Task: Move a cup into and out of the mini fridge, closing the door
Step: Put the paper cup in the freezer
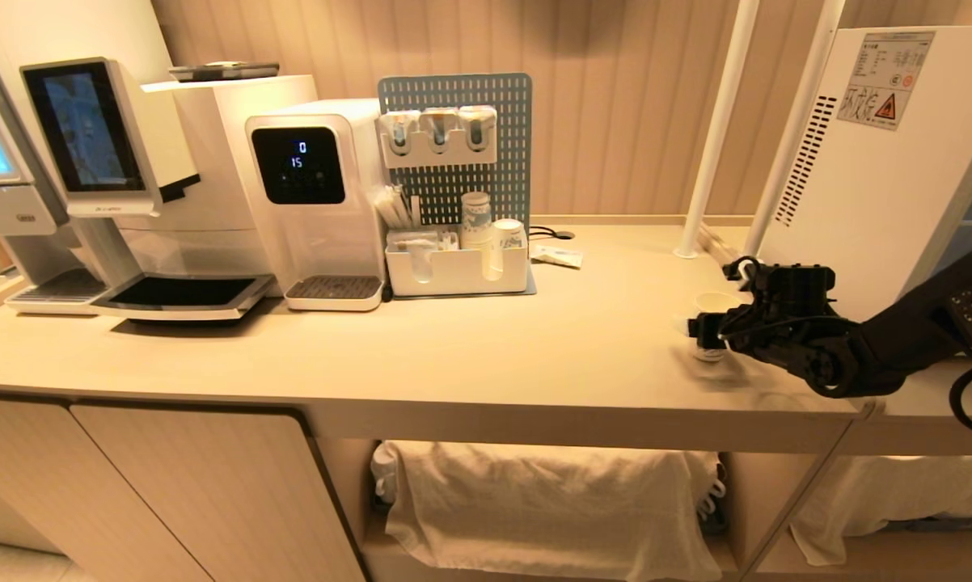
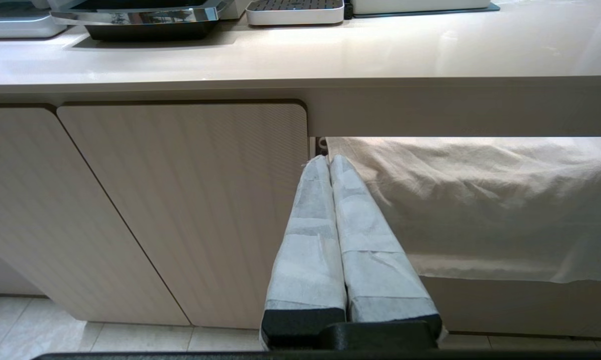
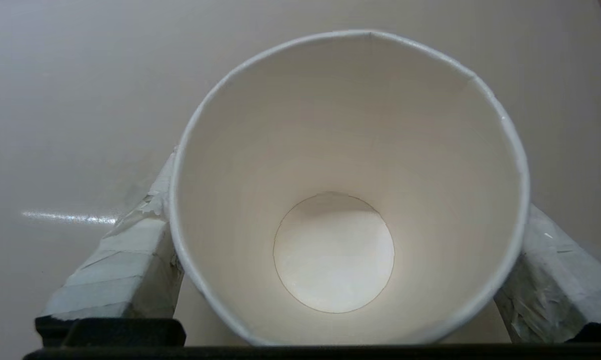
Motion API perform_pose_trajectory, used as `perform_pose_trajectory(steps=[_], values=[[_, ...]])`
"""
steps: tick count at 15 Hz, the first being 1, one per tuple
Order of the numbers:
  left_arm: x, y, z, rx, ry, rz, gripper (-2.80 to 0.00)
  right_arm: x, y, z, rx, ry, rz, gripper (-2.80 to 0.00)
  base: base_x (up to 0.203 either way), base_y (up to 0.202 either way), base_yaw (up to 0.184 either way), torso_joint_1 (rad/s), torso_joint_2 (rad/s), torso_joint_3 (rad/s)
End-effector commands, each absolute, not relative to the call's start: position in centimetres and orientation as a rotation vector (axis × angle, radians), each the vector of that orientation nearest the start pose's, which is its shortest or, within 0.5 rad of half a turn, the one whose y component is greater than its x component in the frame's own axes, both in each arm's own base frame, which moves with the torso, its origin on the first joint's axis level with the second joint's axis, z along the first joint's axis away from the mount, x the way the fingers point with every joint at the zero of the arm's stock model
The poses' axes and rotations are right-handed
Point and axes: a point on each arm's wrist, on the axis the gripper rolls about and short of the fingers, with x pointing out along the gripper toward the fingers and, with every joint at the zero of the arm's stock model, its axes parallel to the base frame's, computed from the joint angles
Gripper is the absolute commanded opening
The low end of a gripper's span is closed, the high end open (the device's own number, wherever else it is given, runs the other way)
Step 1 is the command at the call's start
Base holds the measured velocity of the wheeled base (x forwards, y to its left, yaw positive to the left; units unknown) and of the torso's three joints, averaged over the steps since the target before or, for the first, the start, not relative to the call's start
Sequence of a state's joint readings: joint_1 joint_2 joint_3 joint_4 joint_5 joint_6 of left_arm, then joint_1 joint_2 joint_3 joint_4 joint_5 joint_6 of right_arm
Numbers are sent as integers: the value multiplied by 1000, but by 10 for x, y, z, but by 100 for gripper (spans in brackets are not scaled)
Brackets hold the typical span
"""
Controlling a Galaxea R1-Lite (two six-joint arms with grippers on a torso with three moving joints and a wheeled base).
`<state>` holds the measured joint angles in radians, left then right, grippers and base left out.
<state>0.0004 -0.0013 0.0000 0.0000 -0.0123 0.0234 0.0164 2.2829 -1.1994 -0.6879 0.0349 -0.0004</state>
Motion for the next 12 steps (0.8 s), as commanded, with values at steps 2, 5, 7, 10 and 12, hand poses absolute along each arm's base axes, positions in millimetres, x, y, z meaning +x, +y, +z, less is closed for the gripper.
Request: perform_pose_trajectory(steps=[2,5,7,10,12], values=[[-23,0,75,23,0,-11,-280,442,8,67,4,390,52,0,0,0,0,0,0,0],[-23,0,75,23,0,-12,-280,441,8,68,4,385,54,-280,0,0,0,0,0,0],[-23,0,75,23,0,-11,-280,440,9,66,0,399,54,-280,0,0,0,0,0,0],[-23,0,75,23,0,-11,-280,437,9,71,1,406,54,-280,0,0,0,0,0,0],[-23,0,75,23,0,-12,-280,435,9,77,0,406,55,-280,0,0,0,0,0,0]])
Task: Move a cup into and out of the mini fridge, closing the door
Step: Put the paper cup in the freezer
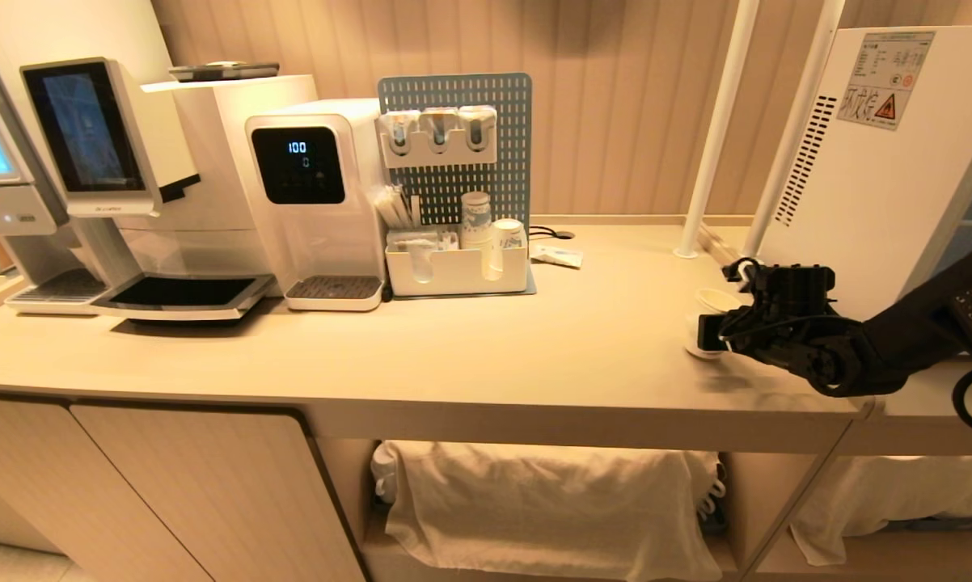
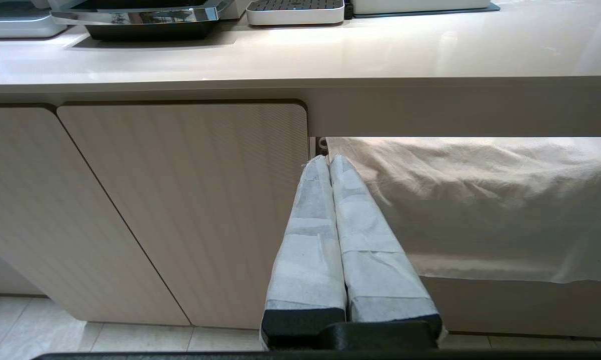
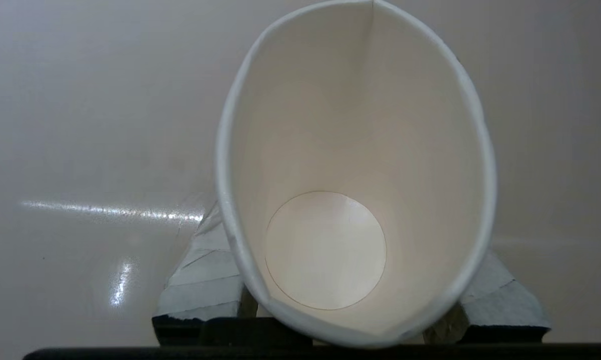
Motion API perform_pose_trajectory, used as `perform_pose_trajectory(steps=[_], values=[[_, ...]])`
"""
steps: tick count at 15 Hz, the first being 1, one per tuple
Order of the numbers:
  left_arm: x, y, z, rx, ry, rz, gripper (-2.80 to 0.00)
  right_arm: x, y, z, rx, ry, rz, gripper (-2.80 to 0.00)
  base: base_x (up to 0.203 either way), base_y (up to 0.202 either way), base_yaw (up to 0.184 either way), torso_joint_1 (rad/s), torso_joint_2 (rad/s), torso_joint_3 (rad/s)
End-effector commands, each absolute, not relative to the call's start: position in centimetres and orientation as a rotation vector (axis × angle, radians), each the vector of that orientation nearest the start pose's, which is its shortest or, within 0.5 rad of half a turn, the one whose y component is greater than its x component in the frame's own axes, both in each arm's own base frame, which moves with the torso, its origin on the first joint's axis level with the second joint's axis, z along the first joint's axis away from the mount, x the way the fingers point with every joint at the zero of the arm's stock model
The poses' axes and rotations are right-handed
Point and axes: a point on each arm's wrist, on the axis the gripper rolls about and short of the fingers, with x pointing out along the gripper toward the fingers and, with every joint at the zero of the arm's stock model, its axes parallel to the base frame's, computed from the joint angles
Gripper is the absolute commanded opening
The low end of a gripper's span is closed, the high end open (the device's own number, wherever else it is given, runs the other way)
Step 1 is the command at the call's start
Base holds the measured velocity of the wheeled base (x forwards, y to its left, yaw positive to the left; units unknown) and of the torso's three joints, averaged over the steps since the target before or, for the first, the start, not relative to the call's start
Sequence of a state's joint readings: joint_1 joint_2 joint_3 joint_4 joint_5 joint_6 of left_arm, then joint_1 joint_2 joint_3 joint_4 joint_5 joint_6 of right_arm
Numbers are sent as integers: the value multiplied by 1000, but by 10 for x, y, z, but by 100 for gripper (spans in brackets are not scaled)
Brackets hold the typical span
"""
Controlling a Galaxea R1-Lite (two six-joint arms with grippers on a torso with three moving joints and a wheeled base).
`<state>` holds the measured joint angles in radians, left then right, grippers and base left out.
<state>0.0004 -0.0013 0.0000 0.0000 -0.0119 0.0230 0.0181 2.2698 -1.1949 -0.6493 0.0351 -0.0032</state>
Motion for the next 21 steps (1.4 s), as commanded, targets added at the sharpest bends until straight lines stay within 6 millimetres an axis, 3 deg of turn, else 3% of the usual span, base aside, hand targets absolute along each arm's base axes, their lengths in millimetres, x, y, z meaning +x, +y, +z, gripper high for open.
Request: perform_pose_trajectory(steps=[1,6,8,11,13,16,19,21], values=[[-23,0,75,23,0,-11,-280,433,9,83,-8,399,55,-280,0,0,0,0,0,0],[-23,0,75,23,0,-12,-280,408,8,129,-70,399,63,-280,0,0,0,0,0,0],[-23,0,75,23,0,-11,-280,384,7,157,-105,426,66,-280,0,0,0,0,0,0],[-23,0,75,23,0,-11,-280,334,6,198,-140,503,67,-280,0,0,0,0,0,0],[-23,0,75,23,0,-11,-280,292,6,221,-151,517,55,-280,0,0,0,0,0,0],[-23,0,75,23,0,-11,-280,207,7,238,-160,491,59,-280,0,0,0,0,0,0],[-23,0,75,23,0,-11,-280,111,6,230,-162,430,69,-280,0,0,0,0,0,0],[-23,0,75,23,0,-12,-280,56,2,211,-162,361,40,-280,0,0,0,0,0,0]])
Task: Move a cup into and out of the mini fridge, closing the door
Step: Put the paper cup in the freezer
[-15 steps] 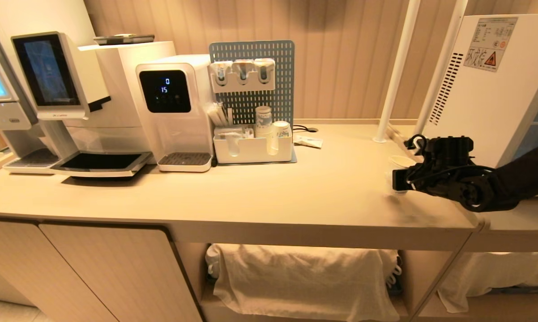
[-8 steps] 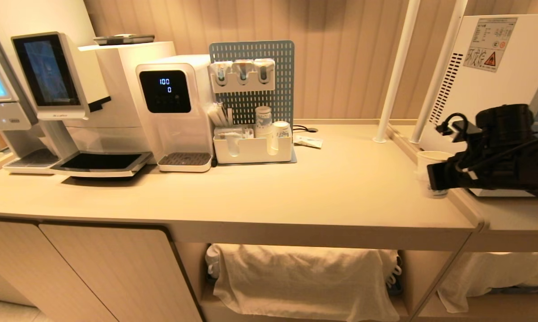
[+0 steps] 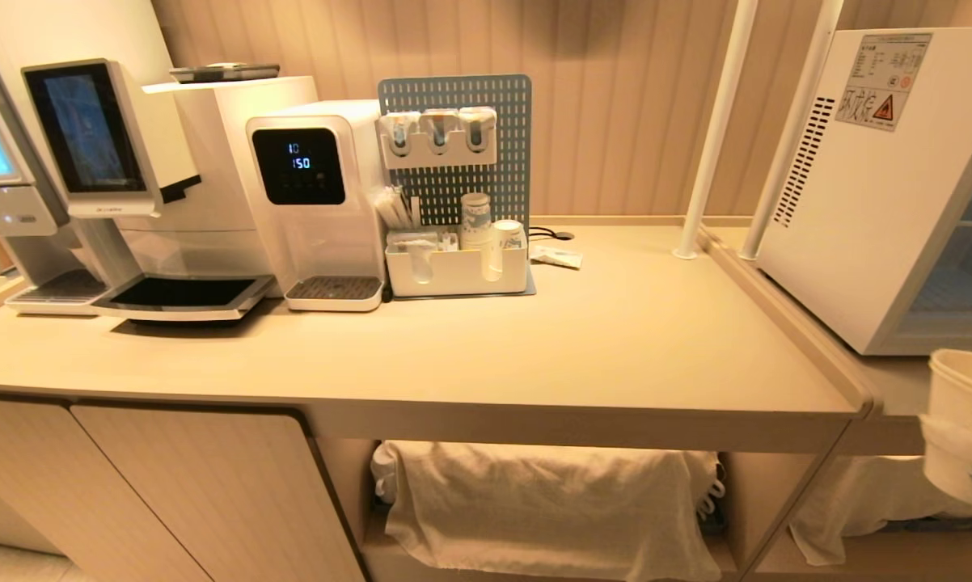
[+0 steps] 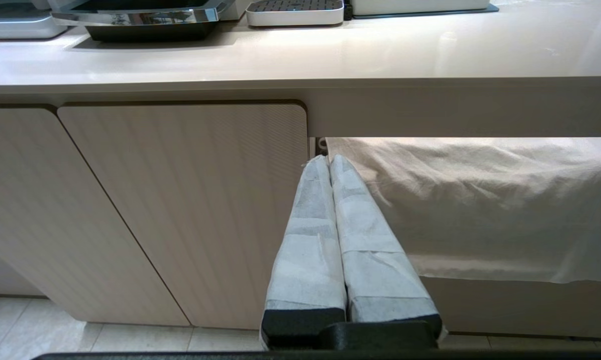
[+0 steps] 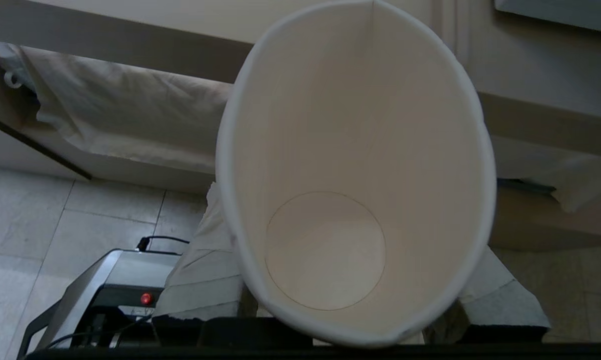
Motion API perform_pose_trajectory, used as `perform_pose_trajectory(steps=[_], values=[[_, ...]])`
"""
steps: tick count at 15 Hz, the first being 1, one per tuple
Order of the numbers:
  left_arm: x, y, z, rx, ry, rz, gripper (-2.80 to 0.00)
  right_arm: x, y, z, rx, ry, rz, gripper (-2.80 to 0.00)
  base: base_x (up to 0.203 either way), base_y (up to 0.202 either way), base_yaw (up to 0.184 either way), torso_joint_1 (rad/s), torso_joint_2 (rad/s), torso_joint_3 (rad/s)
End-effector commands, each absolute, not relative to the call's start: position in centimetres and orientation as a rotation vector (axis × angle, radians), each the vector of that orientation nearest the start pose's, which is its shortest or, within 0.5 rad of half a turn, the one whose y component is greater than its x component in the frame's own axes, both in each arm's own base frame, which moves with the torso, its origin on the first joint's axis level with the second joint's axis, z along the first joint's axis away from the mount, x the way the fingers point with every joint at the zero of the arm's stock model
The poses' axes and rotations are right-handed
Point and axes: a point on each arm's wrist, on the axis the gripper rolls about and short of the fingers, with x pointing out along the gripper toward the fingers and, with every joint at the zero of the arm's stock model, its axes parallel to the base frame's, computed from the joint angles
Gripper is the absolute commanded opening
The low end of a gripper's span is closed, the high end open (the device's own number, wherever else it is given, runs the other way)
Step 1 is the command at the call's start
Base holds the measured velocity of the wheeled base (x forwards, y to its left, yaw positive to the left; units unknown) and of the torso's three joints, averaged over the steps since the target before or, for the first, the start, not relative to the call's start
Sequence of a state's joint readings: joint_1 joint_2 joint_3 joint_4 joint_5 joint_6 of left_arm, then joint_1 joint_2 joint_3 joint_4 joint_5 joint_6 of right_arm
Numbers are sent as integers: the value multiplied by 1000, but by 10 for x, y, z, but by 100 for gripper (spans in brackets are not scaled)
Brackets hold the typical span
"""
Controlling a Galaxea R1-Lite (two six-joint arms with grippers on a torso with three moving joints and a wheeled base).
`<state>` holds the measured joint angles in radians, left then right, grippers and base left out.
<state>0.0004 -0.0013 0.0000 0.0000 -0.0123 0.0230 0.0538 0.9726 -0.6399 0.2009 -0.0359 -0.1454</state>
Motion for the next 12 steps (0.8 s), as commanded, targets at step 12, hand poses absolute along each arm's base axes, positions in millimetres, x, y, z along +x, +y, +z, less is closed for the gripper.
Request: perform_pose_trajectory(steps=[12], values=[[-23,0,75,23,0,-11,-280,-28,0,85,-133,109,39,-280,0,0,0,0,0,0]])
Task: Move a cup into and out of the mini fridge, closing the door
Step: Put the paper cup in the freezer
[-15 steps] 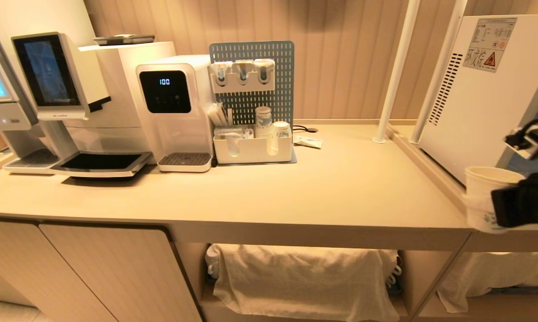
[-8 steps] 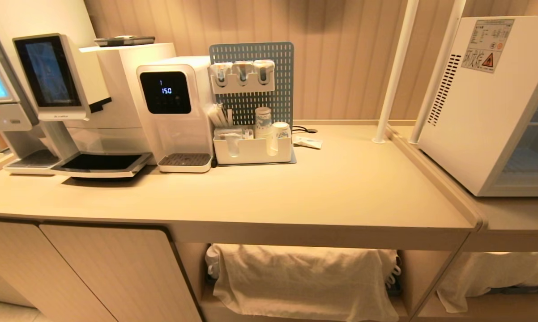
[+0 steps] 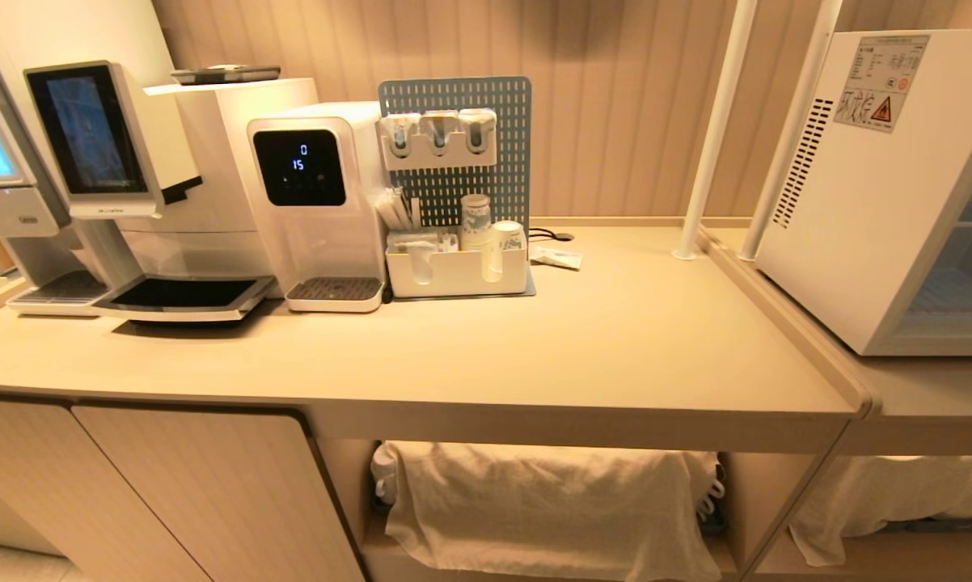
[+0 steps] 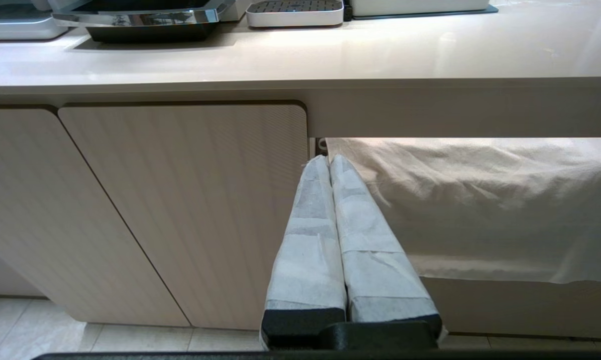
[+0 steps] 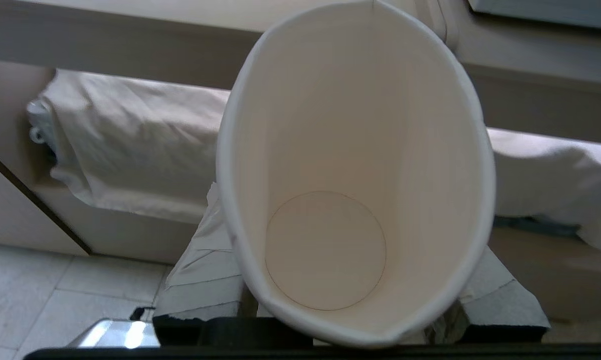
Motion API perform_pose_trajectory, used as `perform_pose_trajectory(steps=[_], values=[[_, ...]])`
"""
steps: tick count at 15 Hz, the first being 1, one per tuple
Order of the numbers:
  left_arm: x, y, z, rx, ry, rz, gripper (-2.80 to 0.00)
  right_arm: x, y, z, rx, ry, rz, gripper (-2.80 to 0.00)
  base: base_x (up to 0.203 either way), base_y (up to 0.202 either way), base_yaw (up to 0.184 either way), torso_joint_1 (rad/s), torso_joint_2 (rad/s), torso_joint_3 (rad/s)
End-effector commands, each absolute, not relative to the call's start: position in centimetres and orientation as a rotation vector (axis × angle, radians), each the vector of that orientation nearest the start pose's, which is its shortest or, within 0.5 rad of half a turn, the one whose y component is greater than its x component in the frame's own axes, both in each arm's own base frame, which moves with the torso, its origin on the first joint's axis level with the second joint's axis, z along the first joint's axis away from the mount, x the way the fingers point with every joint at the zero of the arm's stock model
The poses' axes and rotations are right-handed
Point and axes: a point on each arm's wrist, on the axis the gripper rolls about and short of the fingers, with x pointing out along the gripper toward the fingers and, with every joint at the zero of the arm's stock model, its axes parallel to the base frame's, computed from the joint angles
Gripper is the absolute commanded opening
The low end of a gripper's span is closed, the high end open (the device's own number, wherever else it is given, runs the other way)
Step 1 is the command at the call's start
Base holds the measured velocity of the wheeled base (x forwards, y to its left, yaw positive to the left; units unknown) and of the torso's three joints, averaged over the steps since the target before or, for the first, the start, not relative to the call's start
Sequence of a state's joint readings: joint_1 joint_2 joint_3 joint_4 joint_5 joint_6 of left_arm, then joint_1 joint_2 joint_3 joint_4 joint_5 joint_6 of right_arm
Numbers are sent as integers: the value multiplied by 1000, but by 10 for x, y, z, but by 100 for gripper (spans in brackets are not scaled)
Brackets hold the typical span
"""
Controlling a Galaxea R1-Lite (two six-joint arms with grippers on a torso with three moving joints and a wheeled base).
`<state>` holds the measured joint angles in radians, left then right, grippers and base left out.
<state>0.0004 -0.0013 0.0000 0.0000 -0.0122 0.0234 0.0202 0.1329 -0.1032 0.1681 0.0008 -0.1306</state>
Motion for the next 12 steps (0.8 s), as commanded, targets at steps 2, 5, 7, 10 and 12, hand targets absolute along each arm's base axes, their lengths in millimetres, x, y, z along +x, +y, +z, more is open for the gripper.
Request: perform_pose_trajectory(steps=[2,5,7,10,12], values=[[-23,0,75,23,0,-12,-280,-29,0,81,-113,48,46,-280,0,0,0,0,0,0],[-23,0,75,23,0,-12,-280,-23,0,76,-95,-17,34,-280,0,0,0,0,0,0],[-23,0,75,21,0,-12,-280,-23,0,77,-97,-9,30,-280,0,0,0,0,0,0],[-23,0,75,23,0,-12,-280,-23,0,76,-94,-11,30,-280,0,0,0,0,0,0],[-23,0,75,23,0,-12,-280,-23,0,76,-94,-11,30,-280,0,0,0,0,0,0]])
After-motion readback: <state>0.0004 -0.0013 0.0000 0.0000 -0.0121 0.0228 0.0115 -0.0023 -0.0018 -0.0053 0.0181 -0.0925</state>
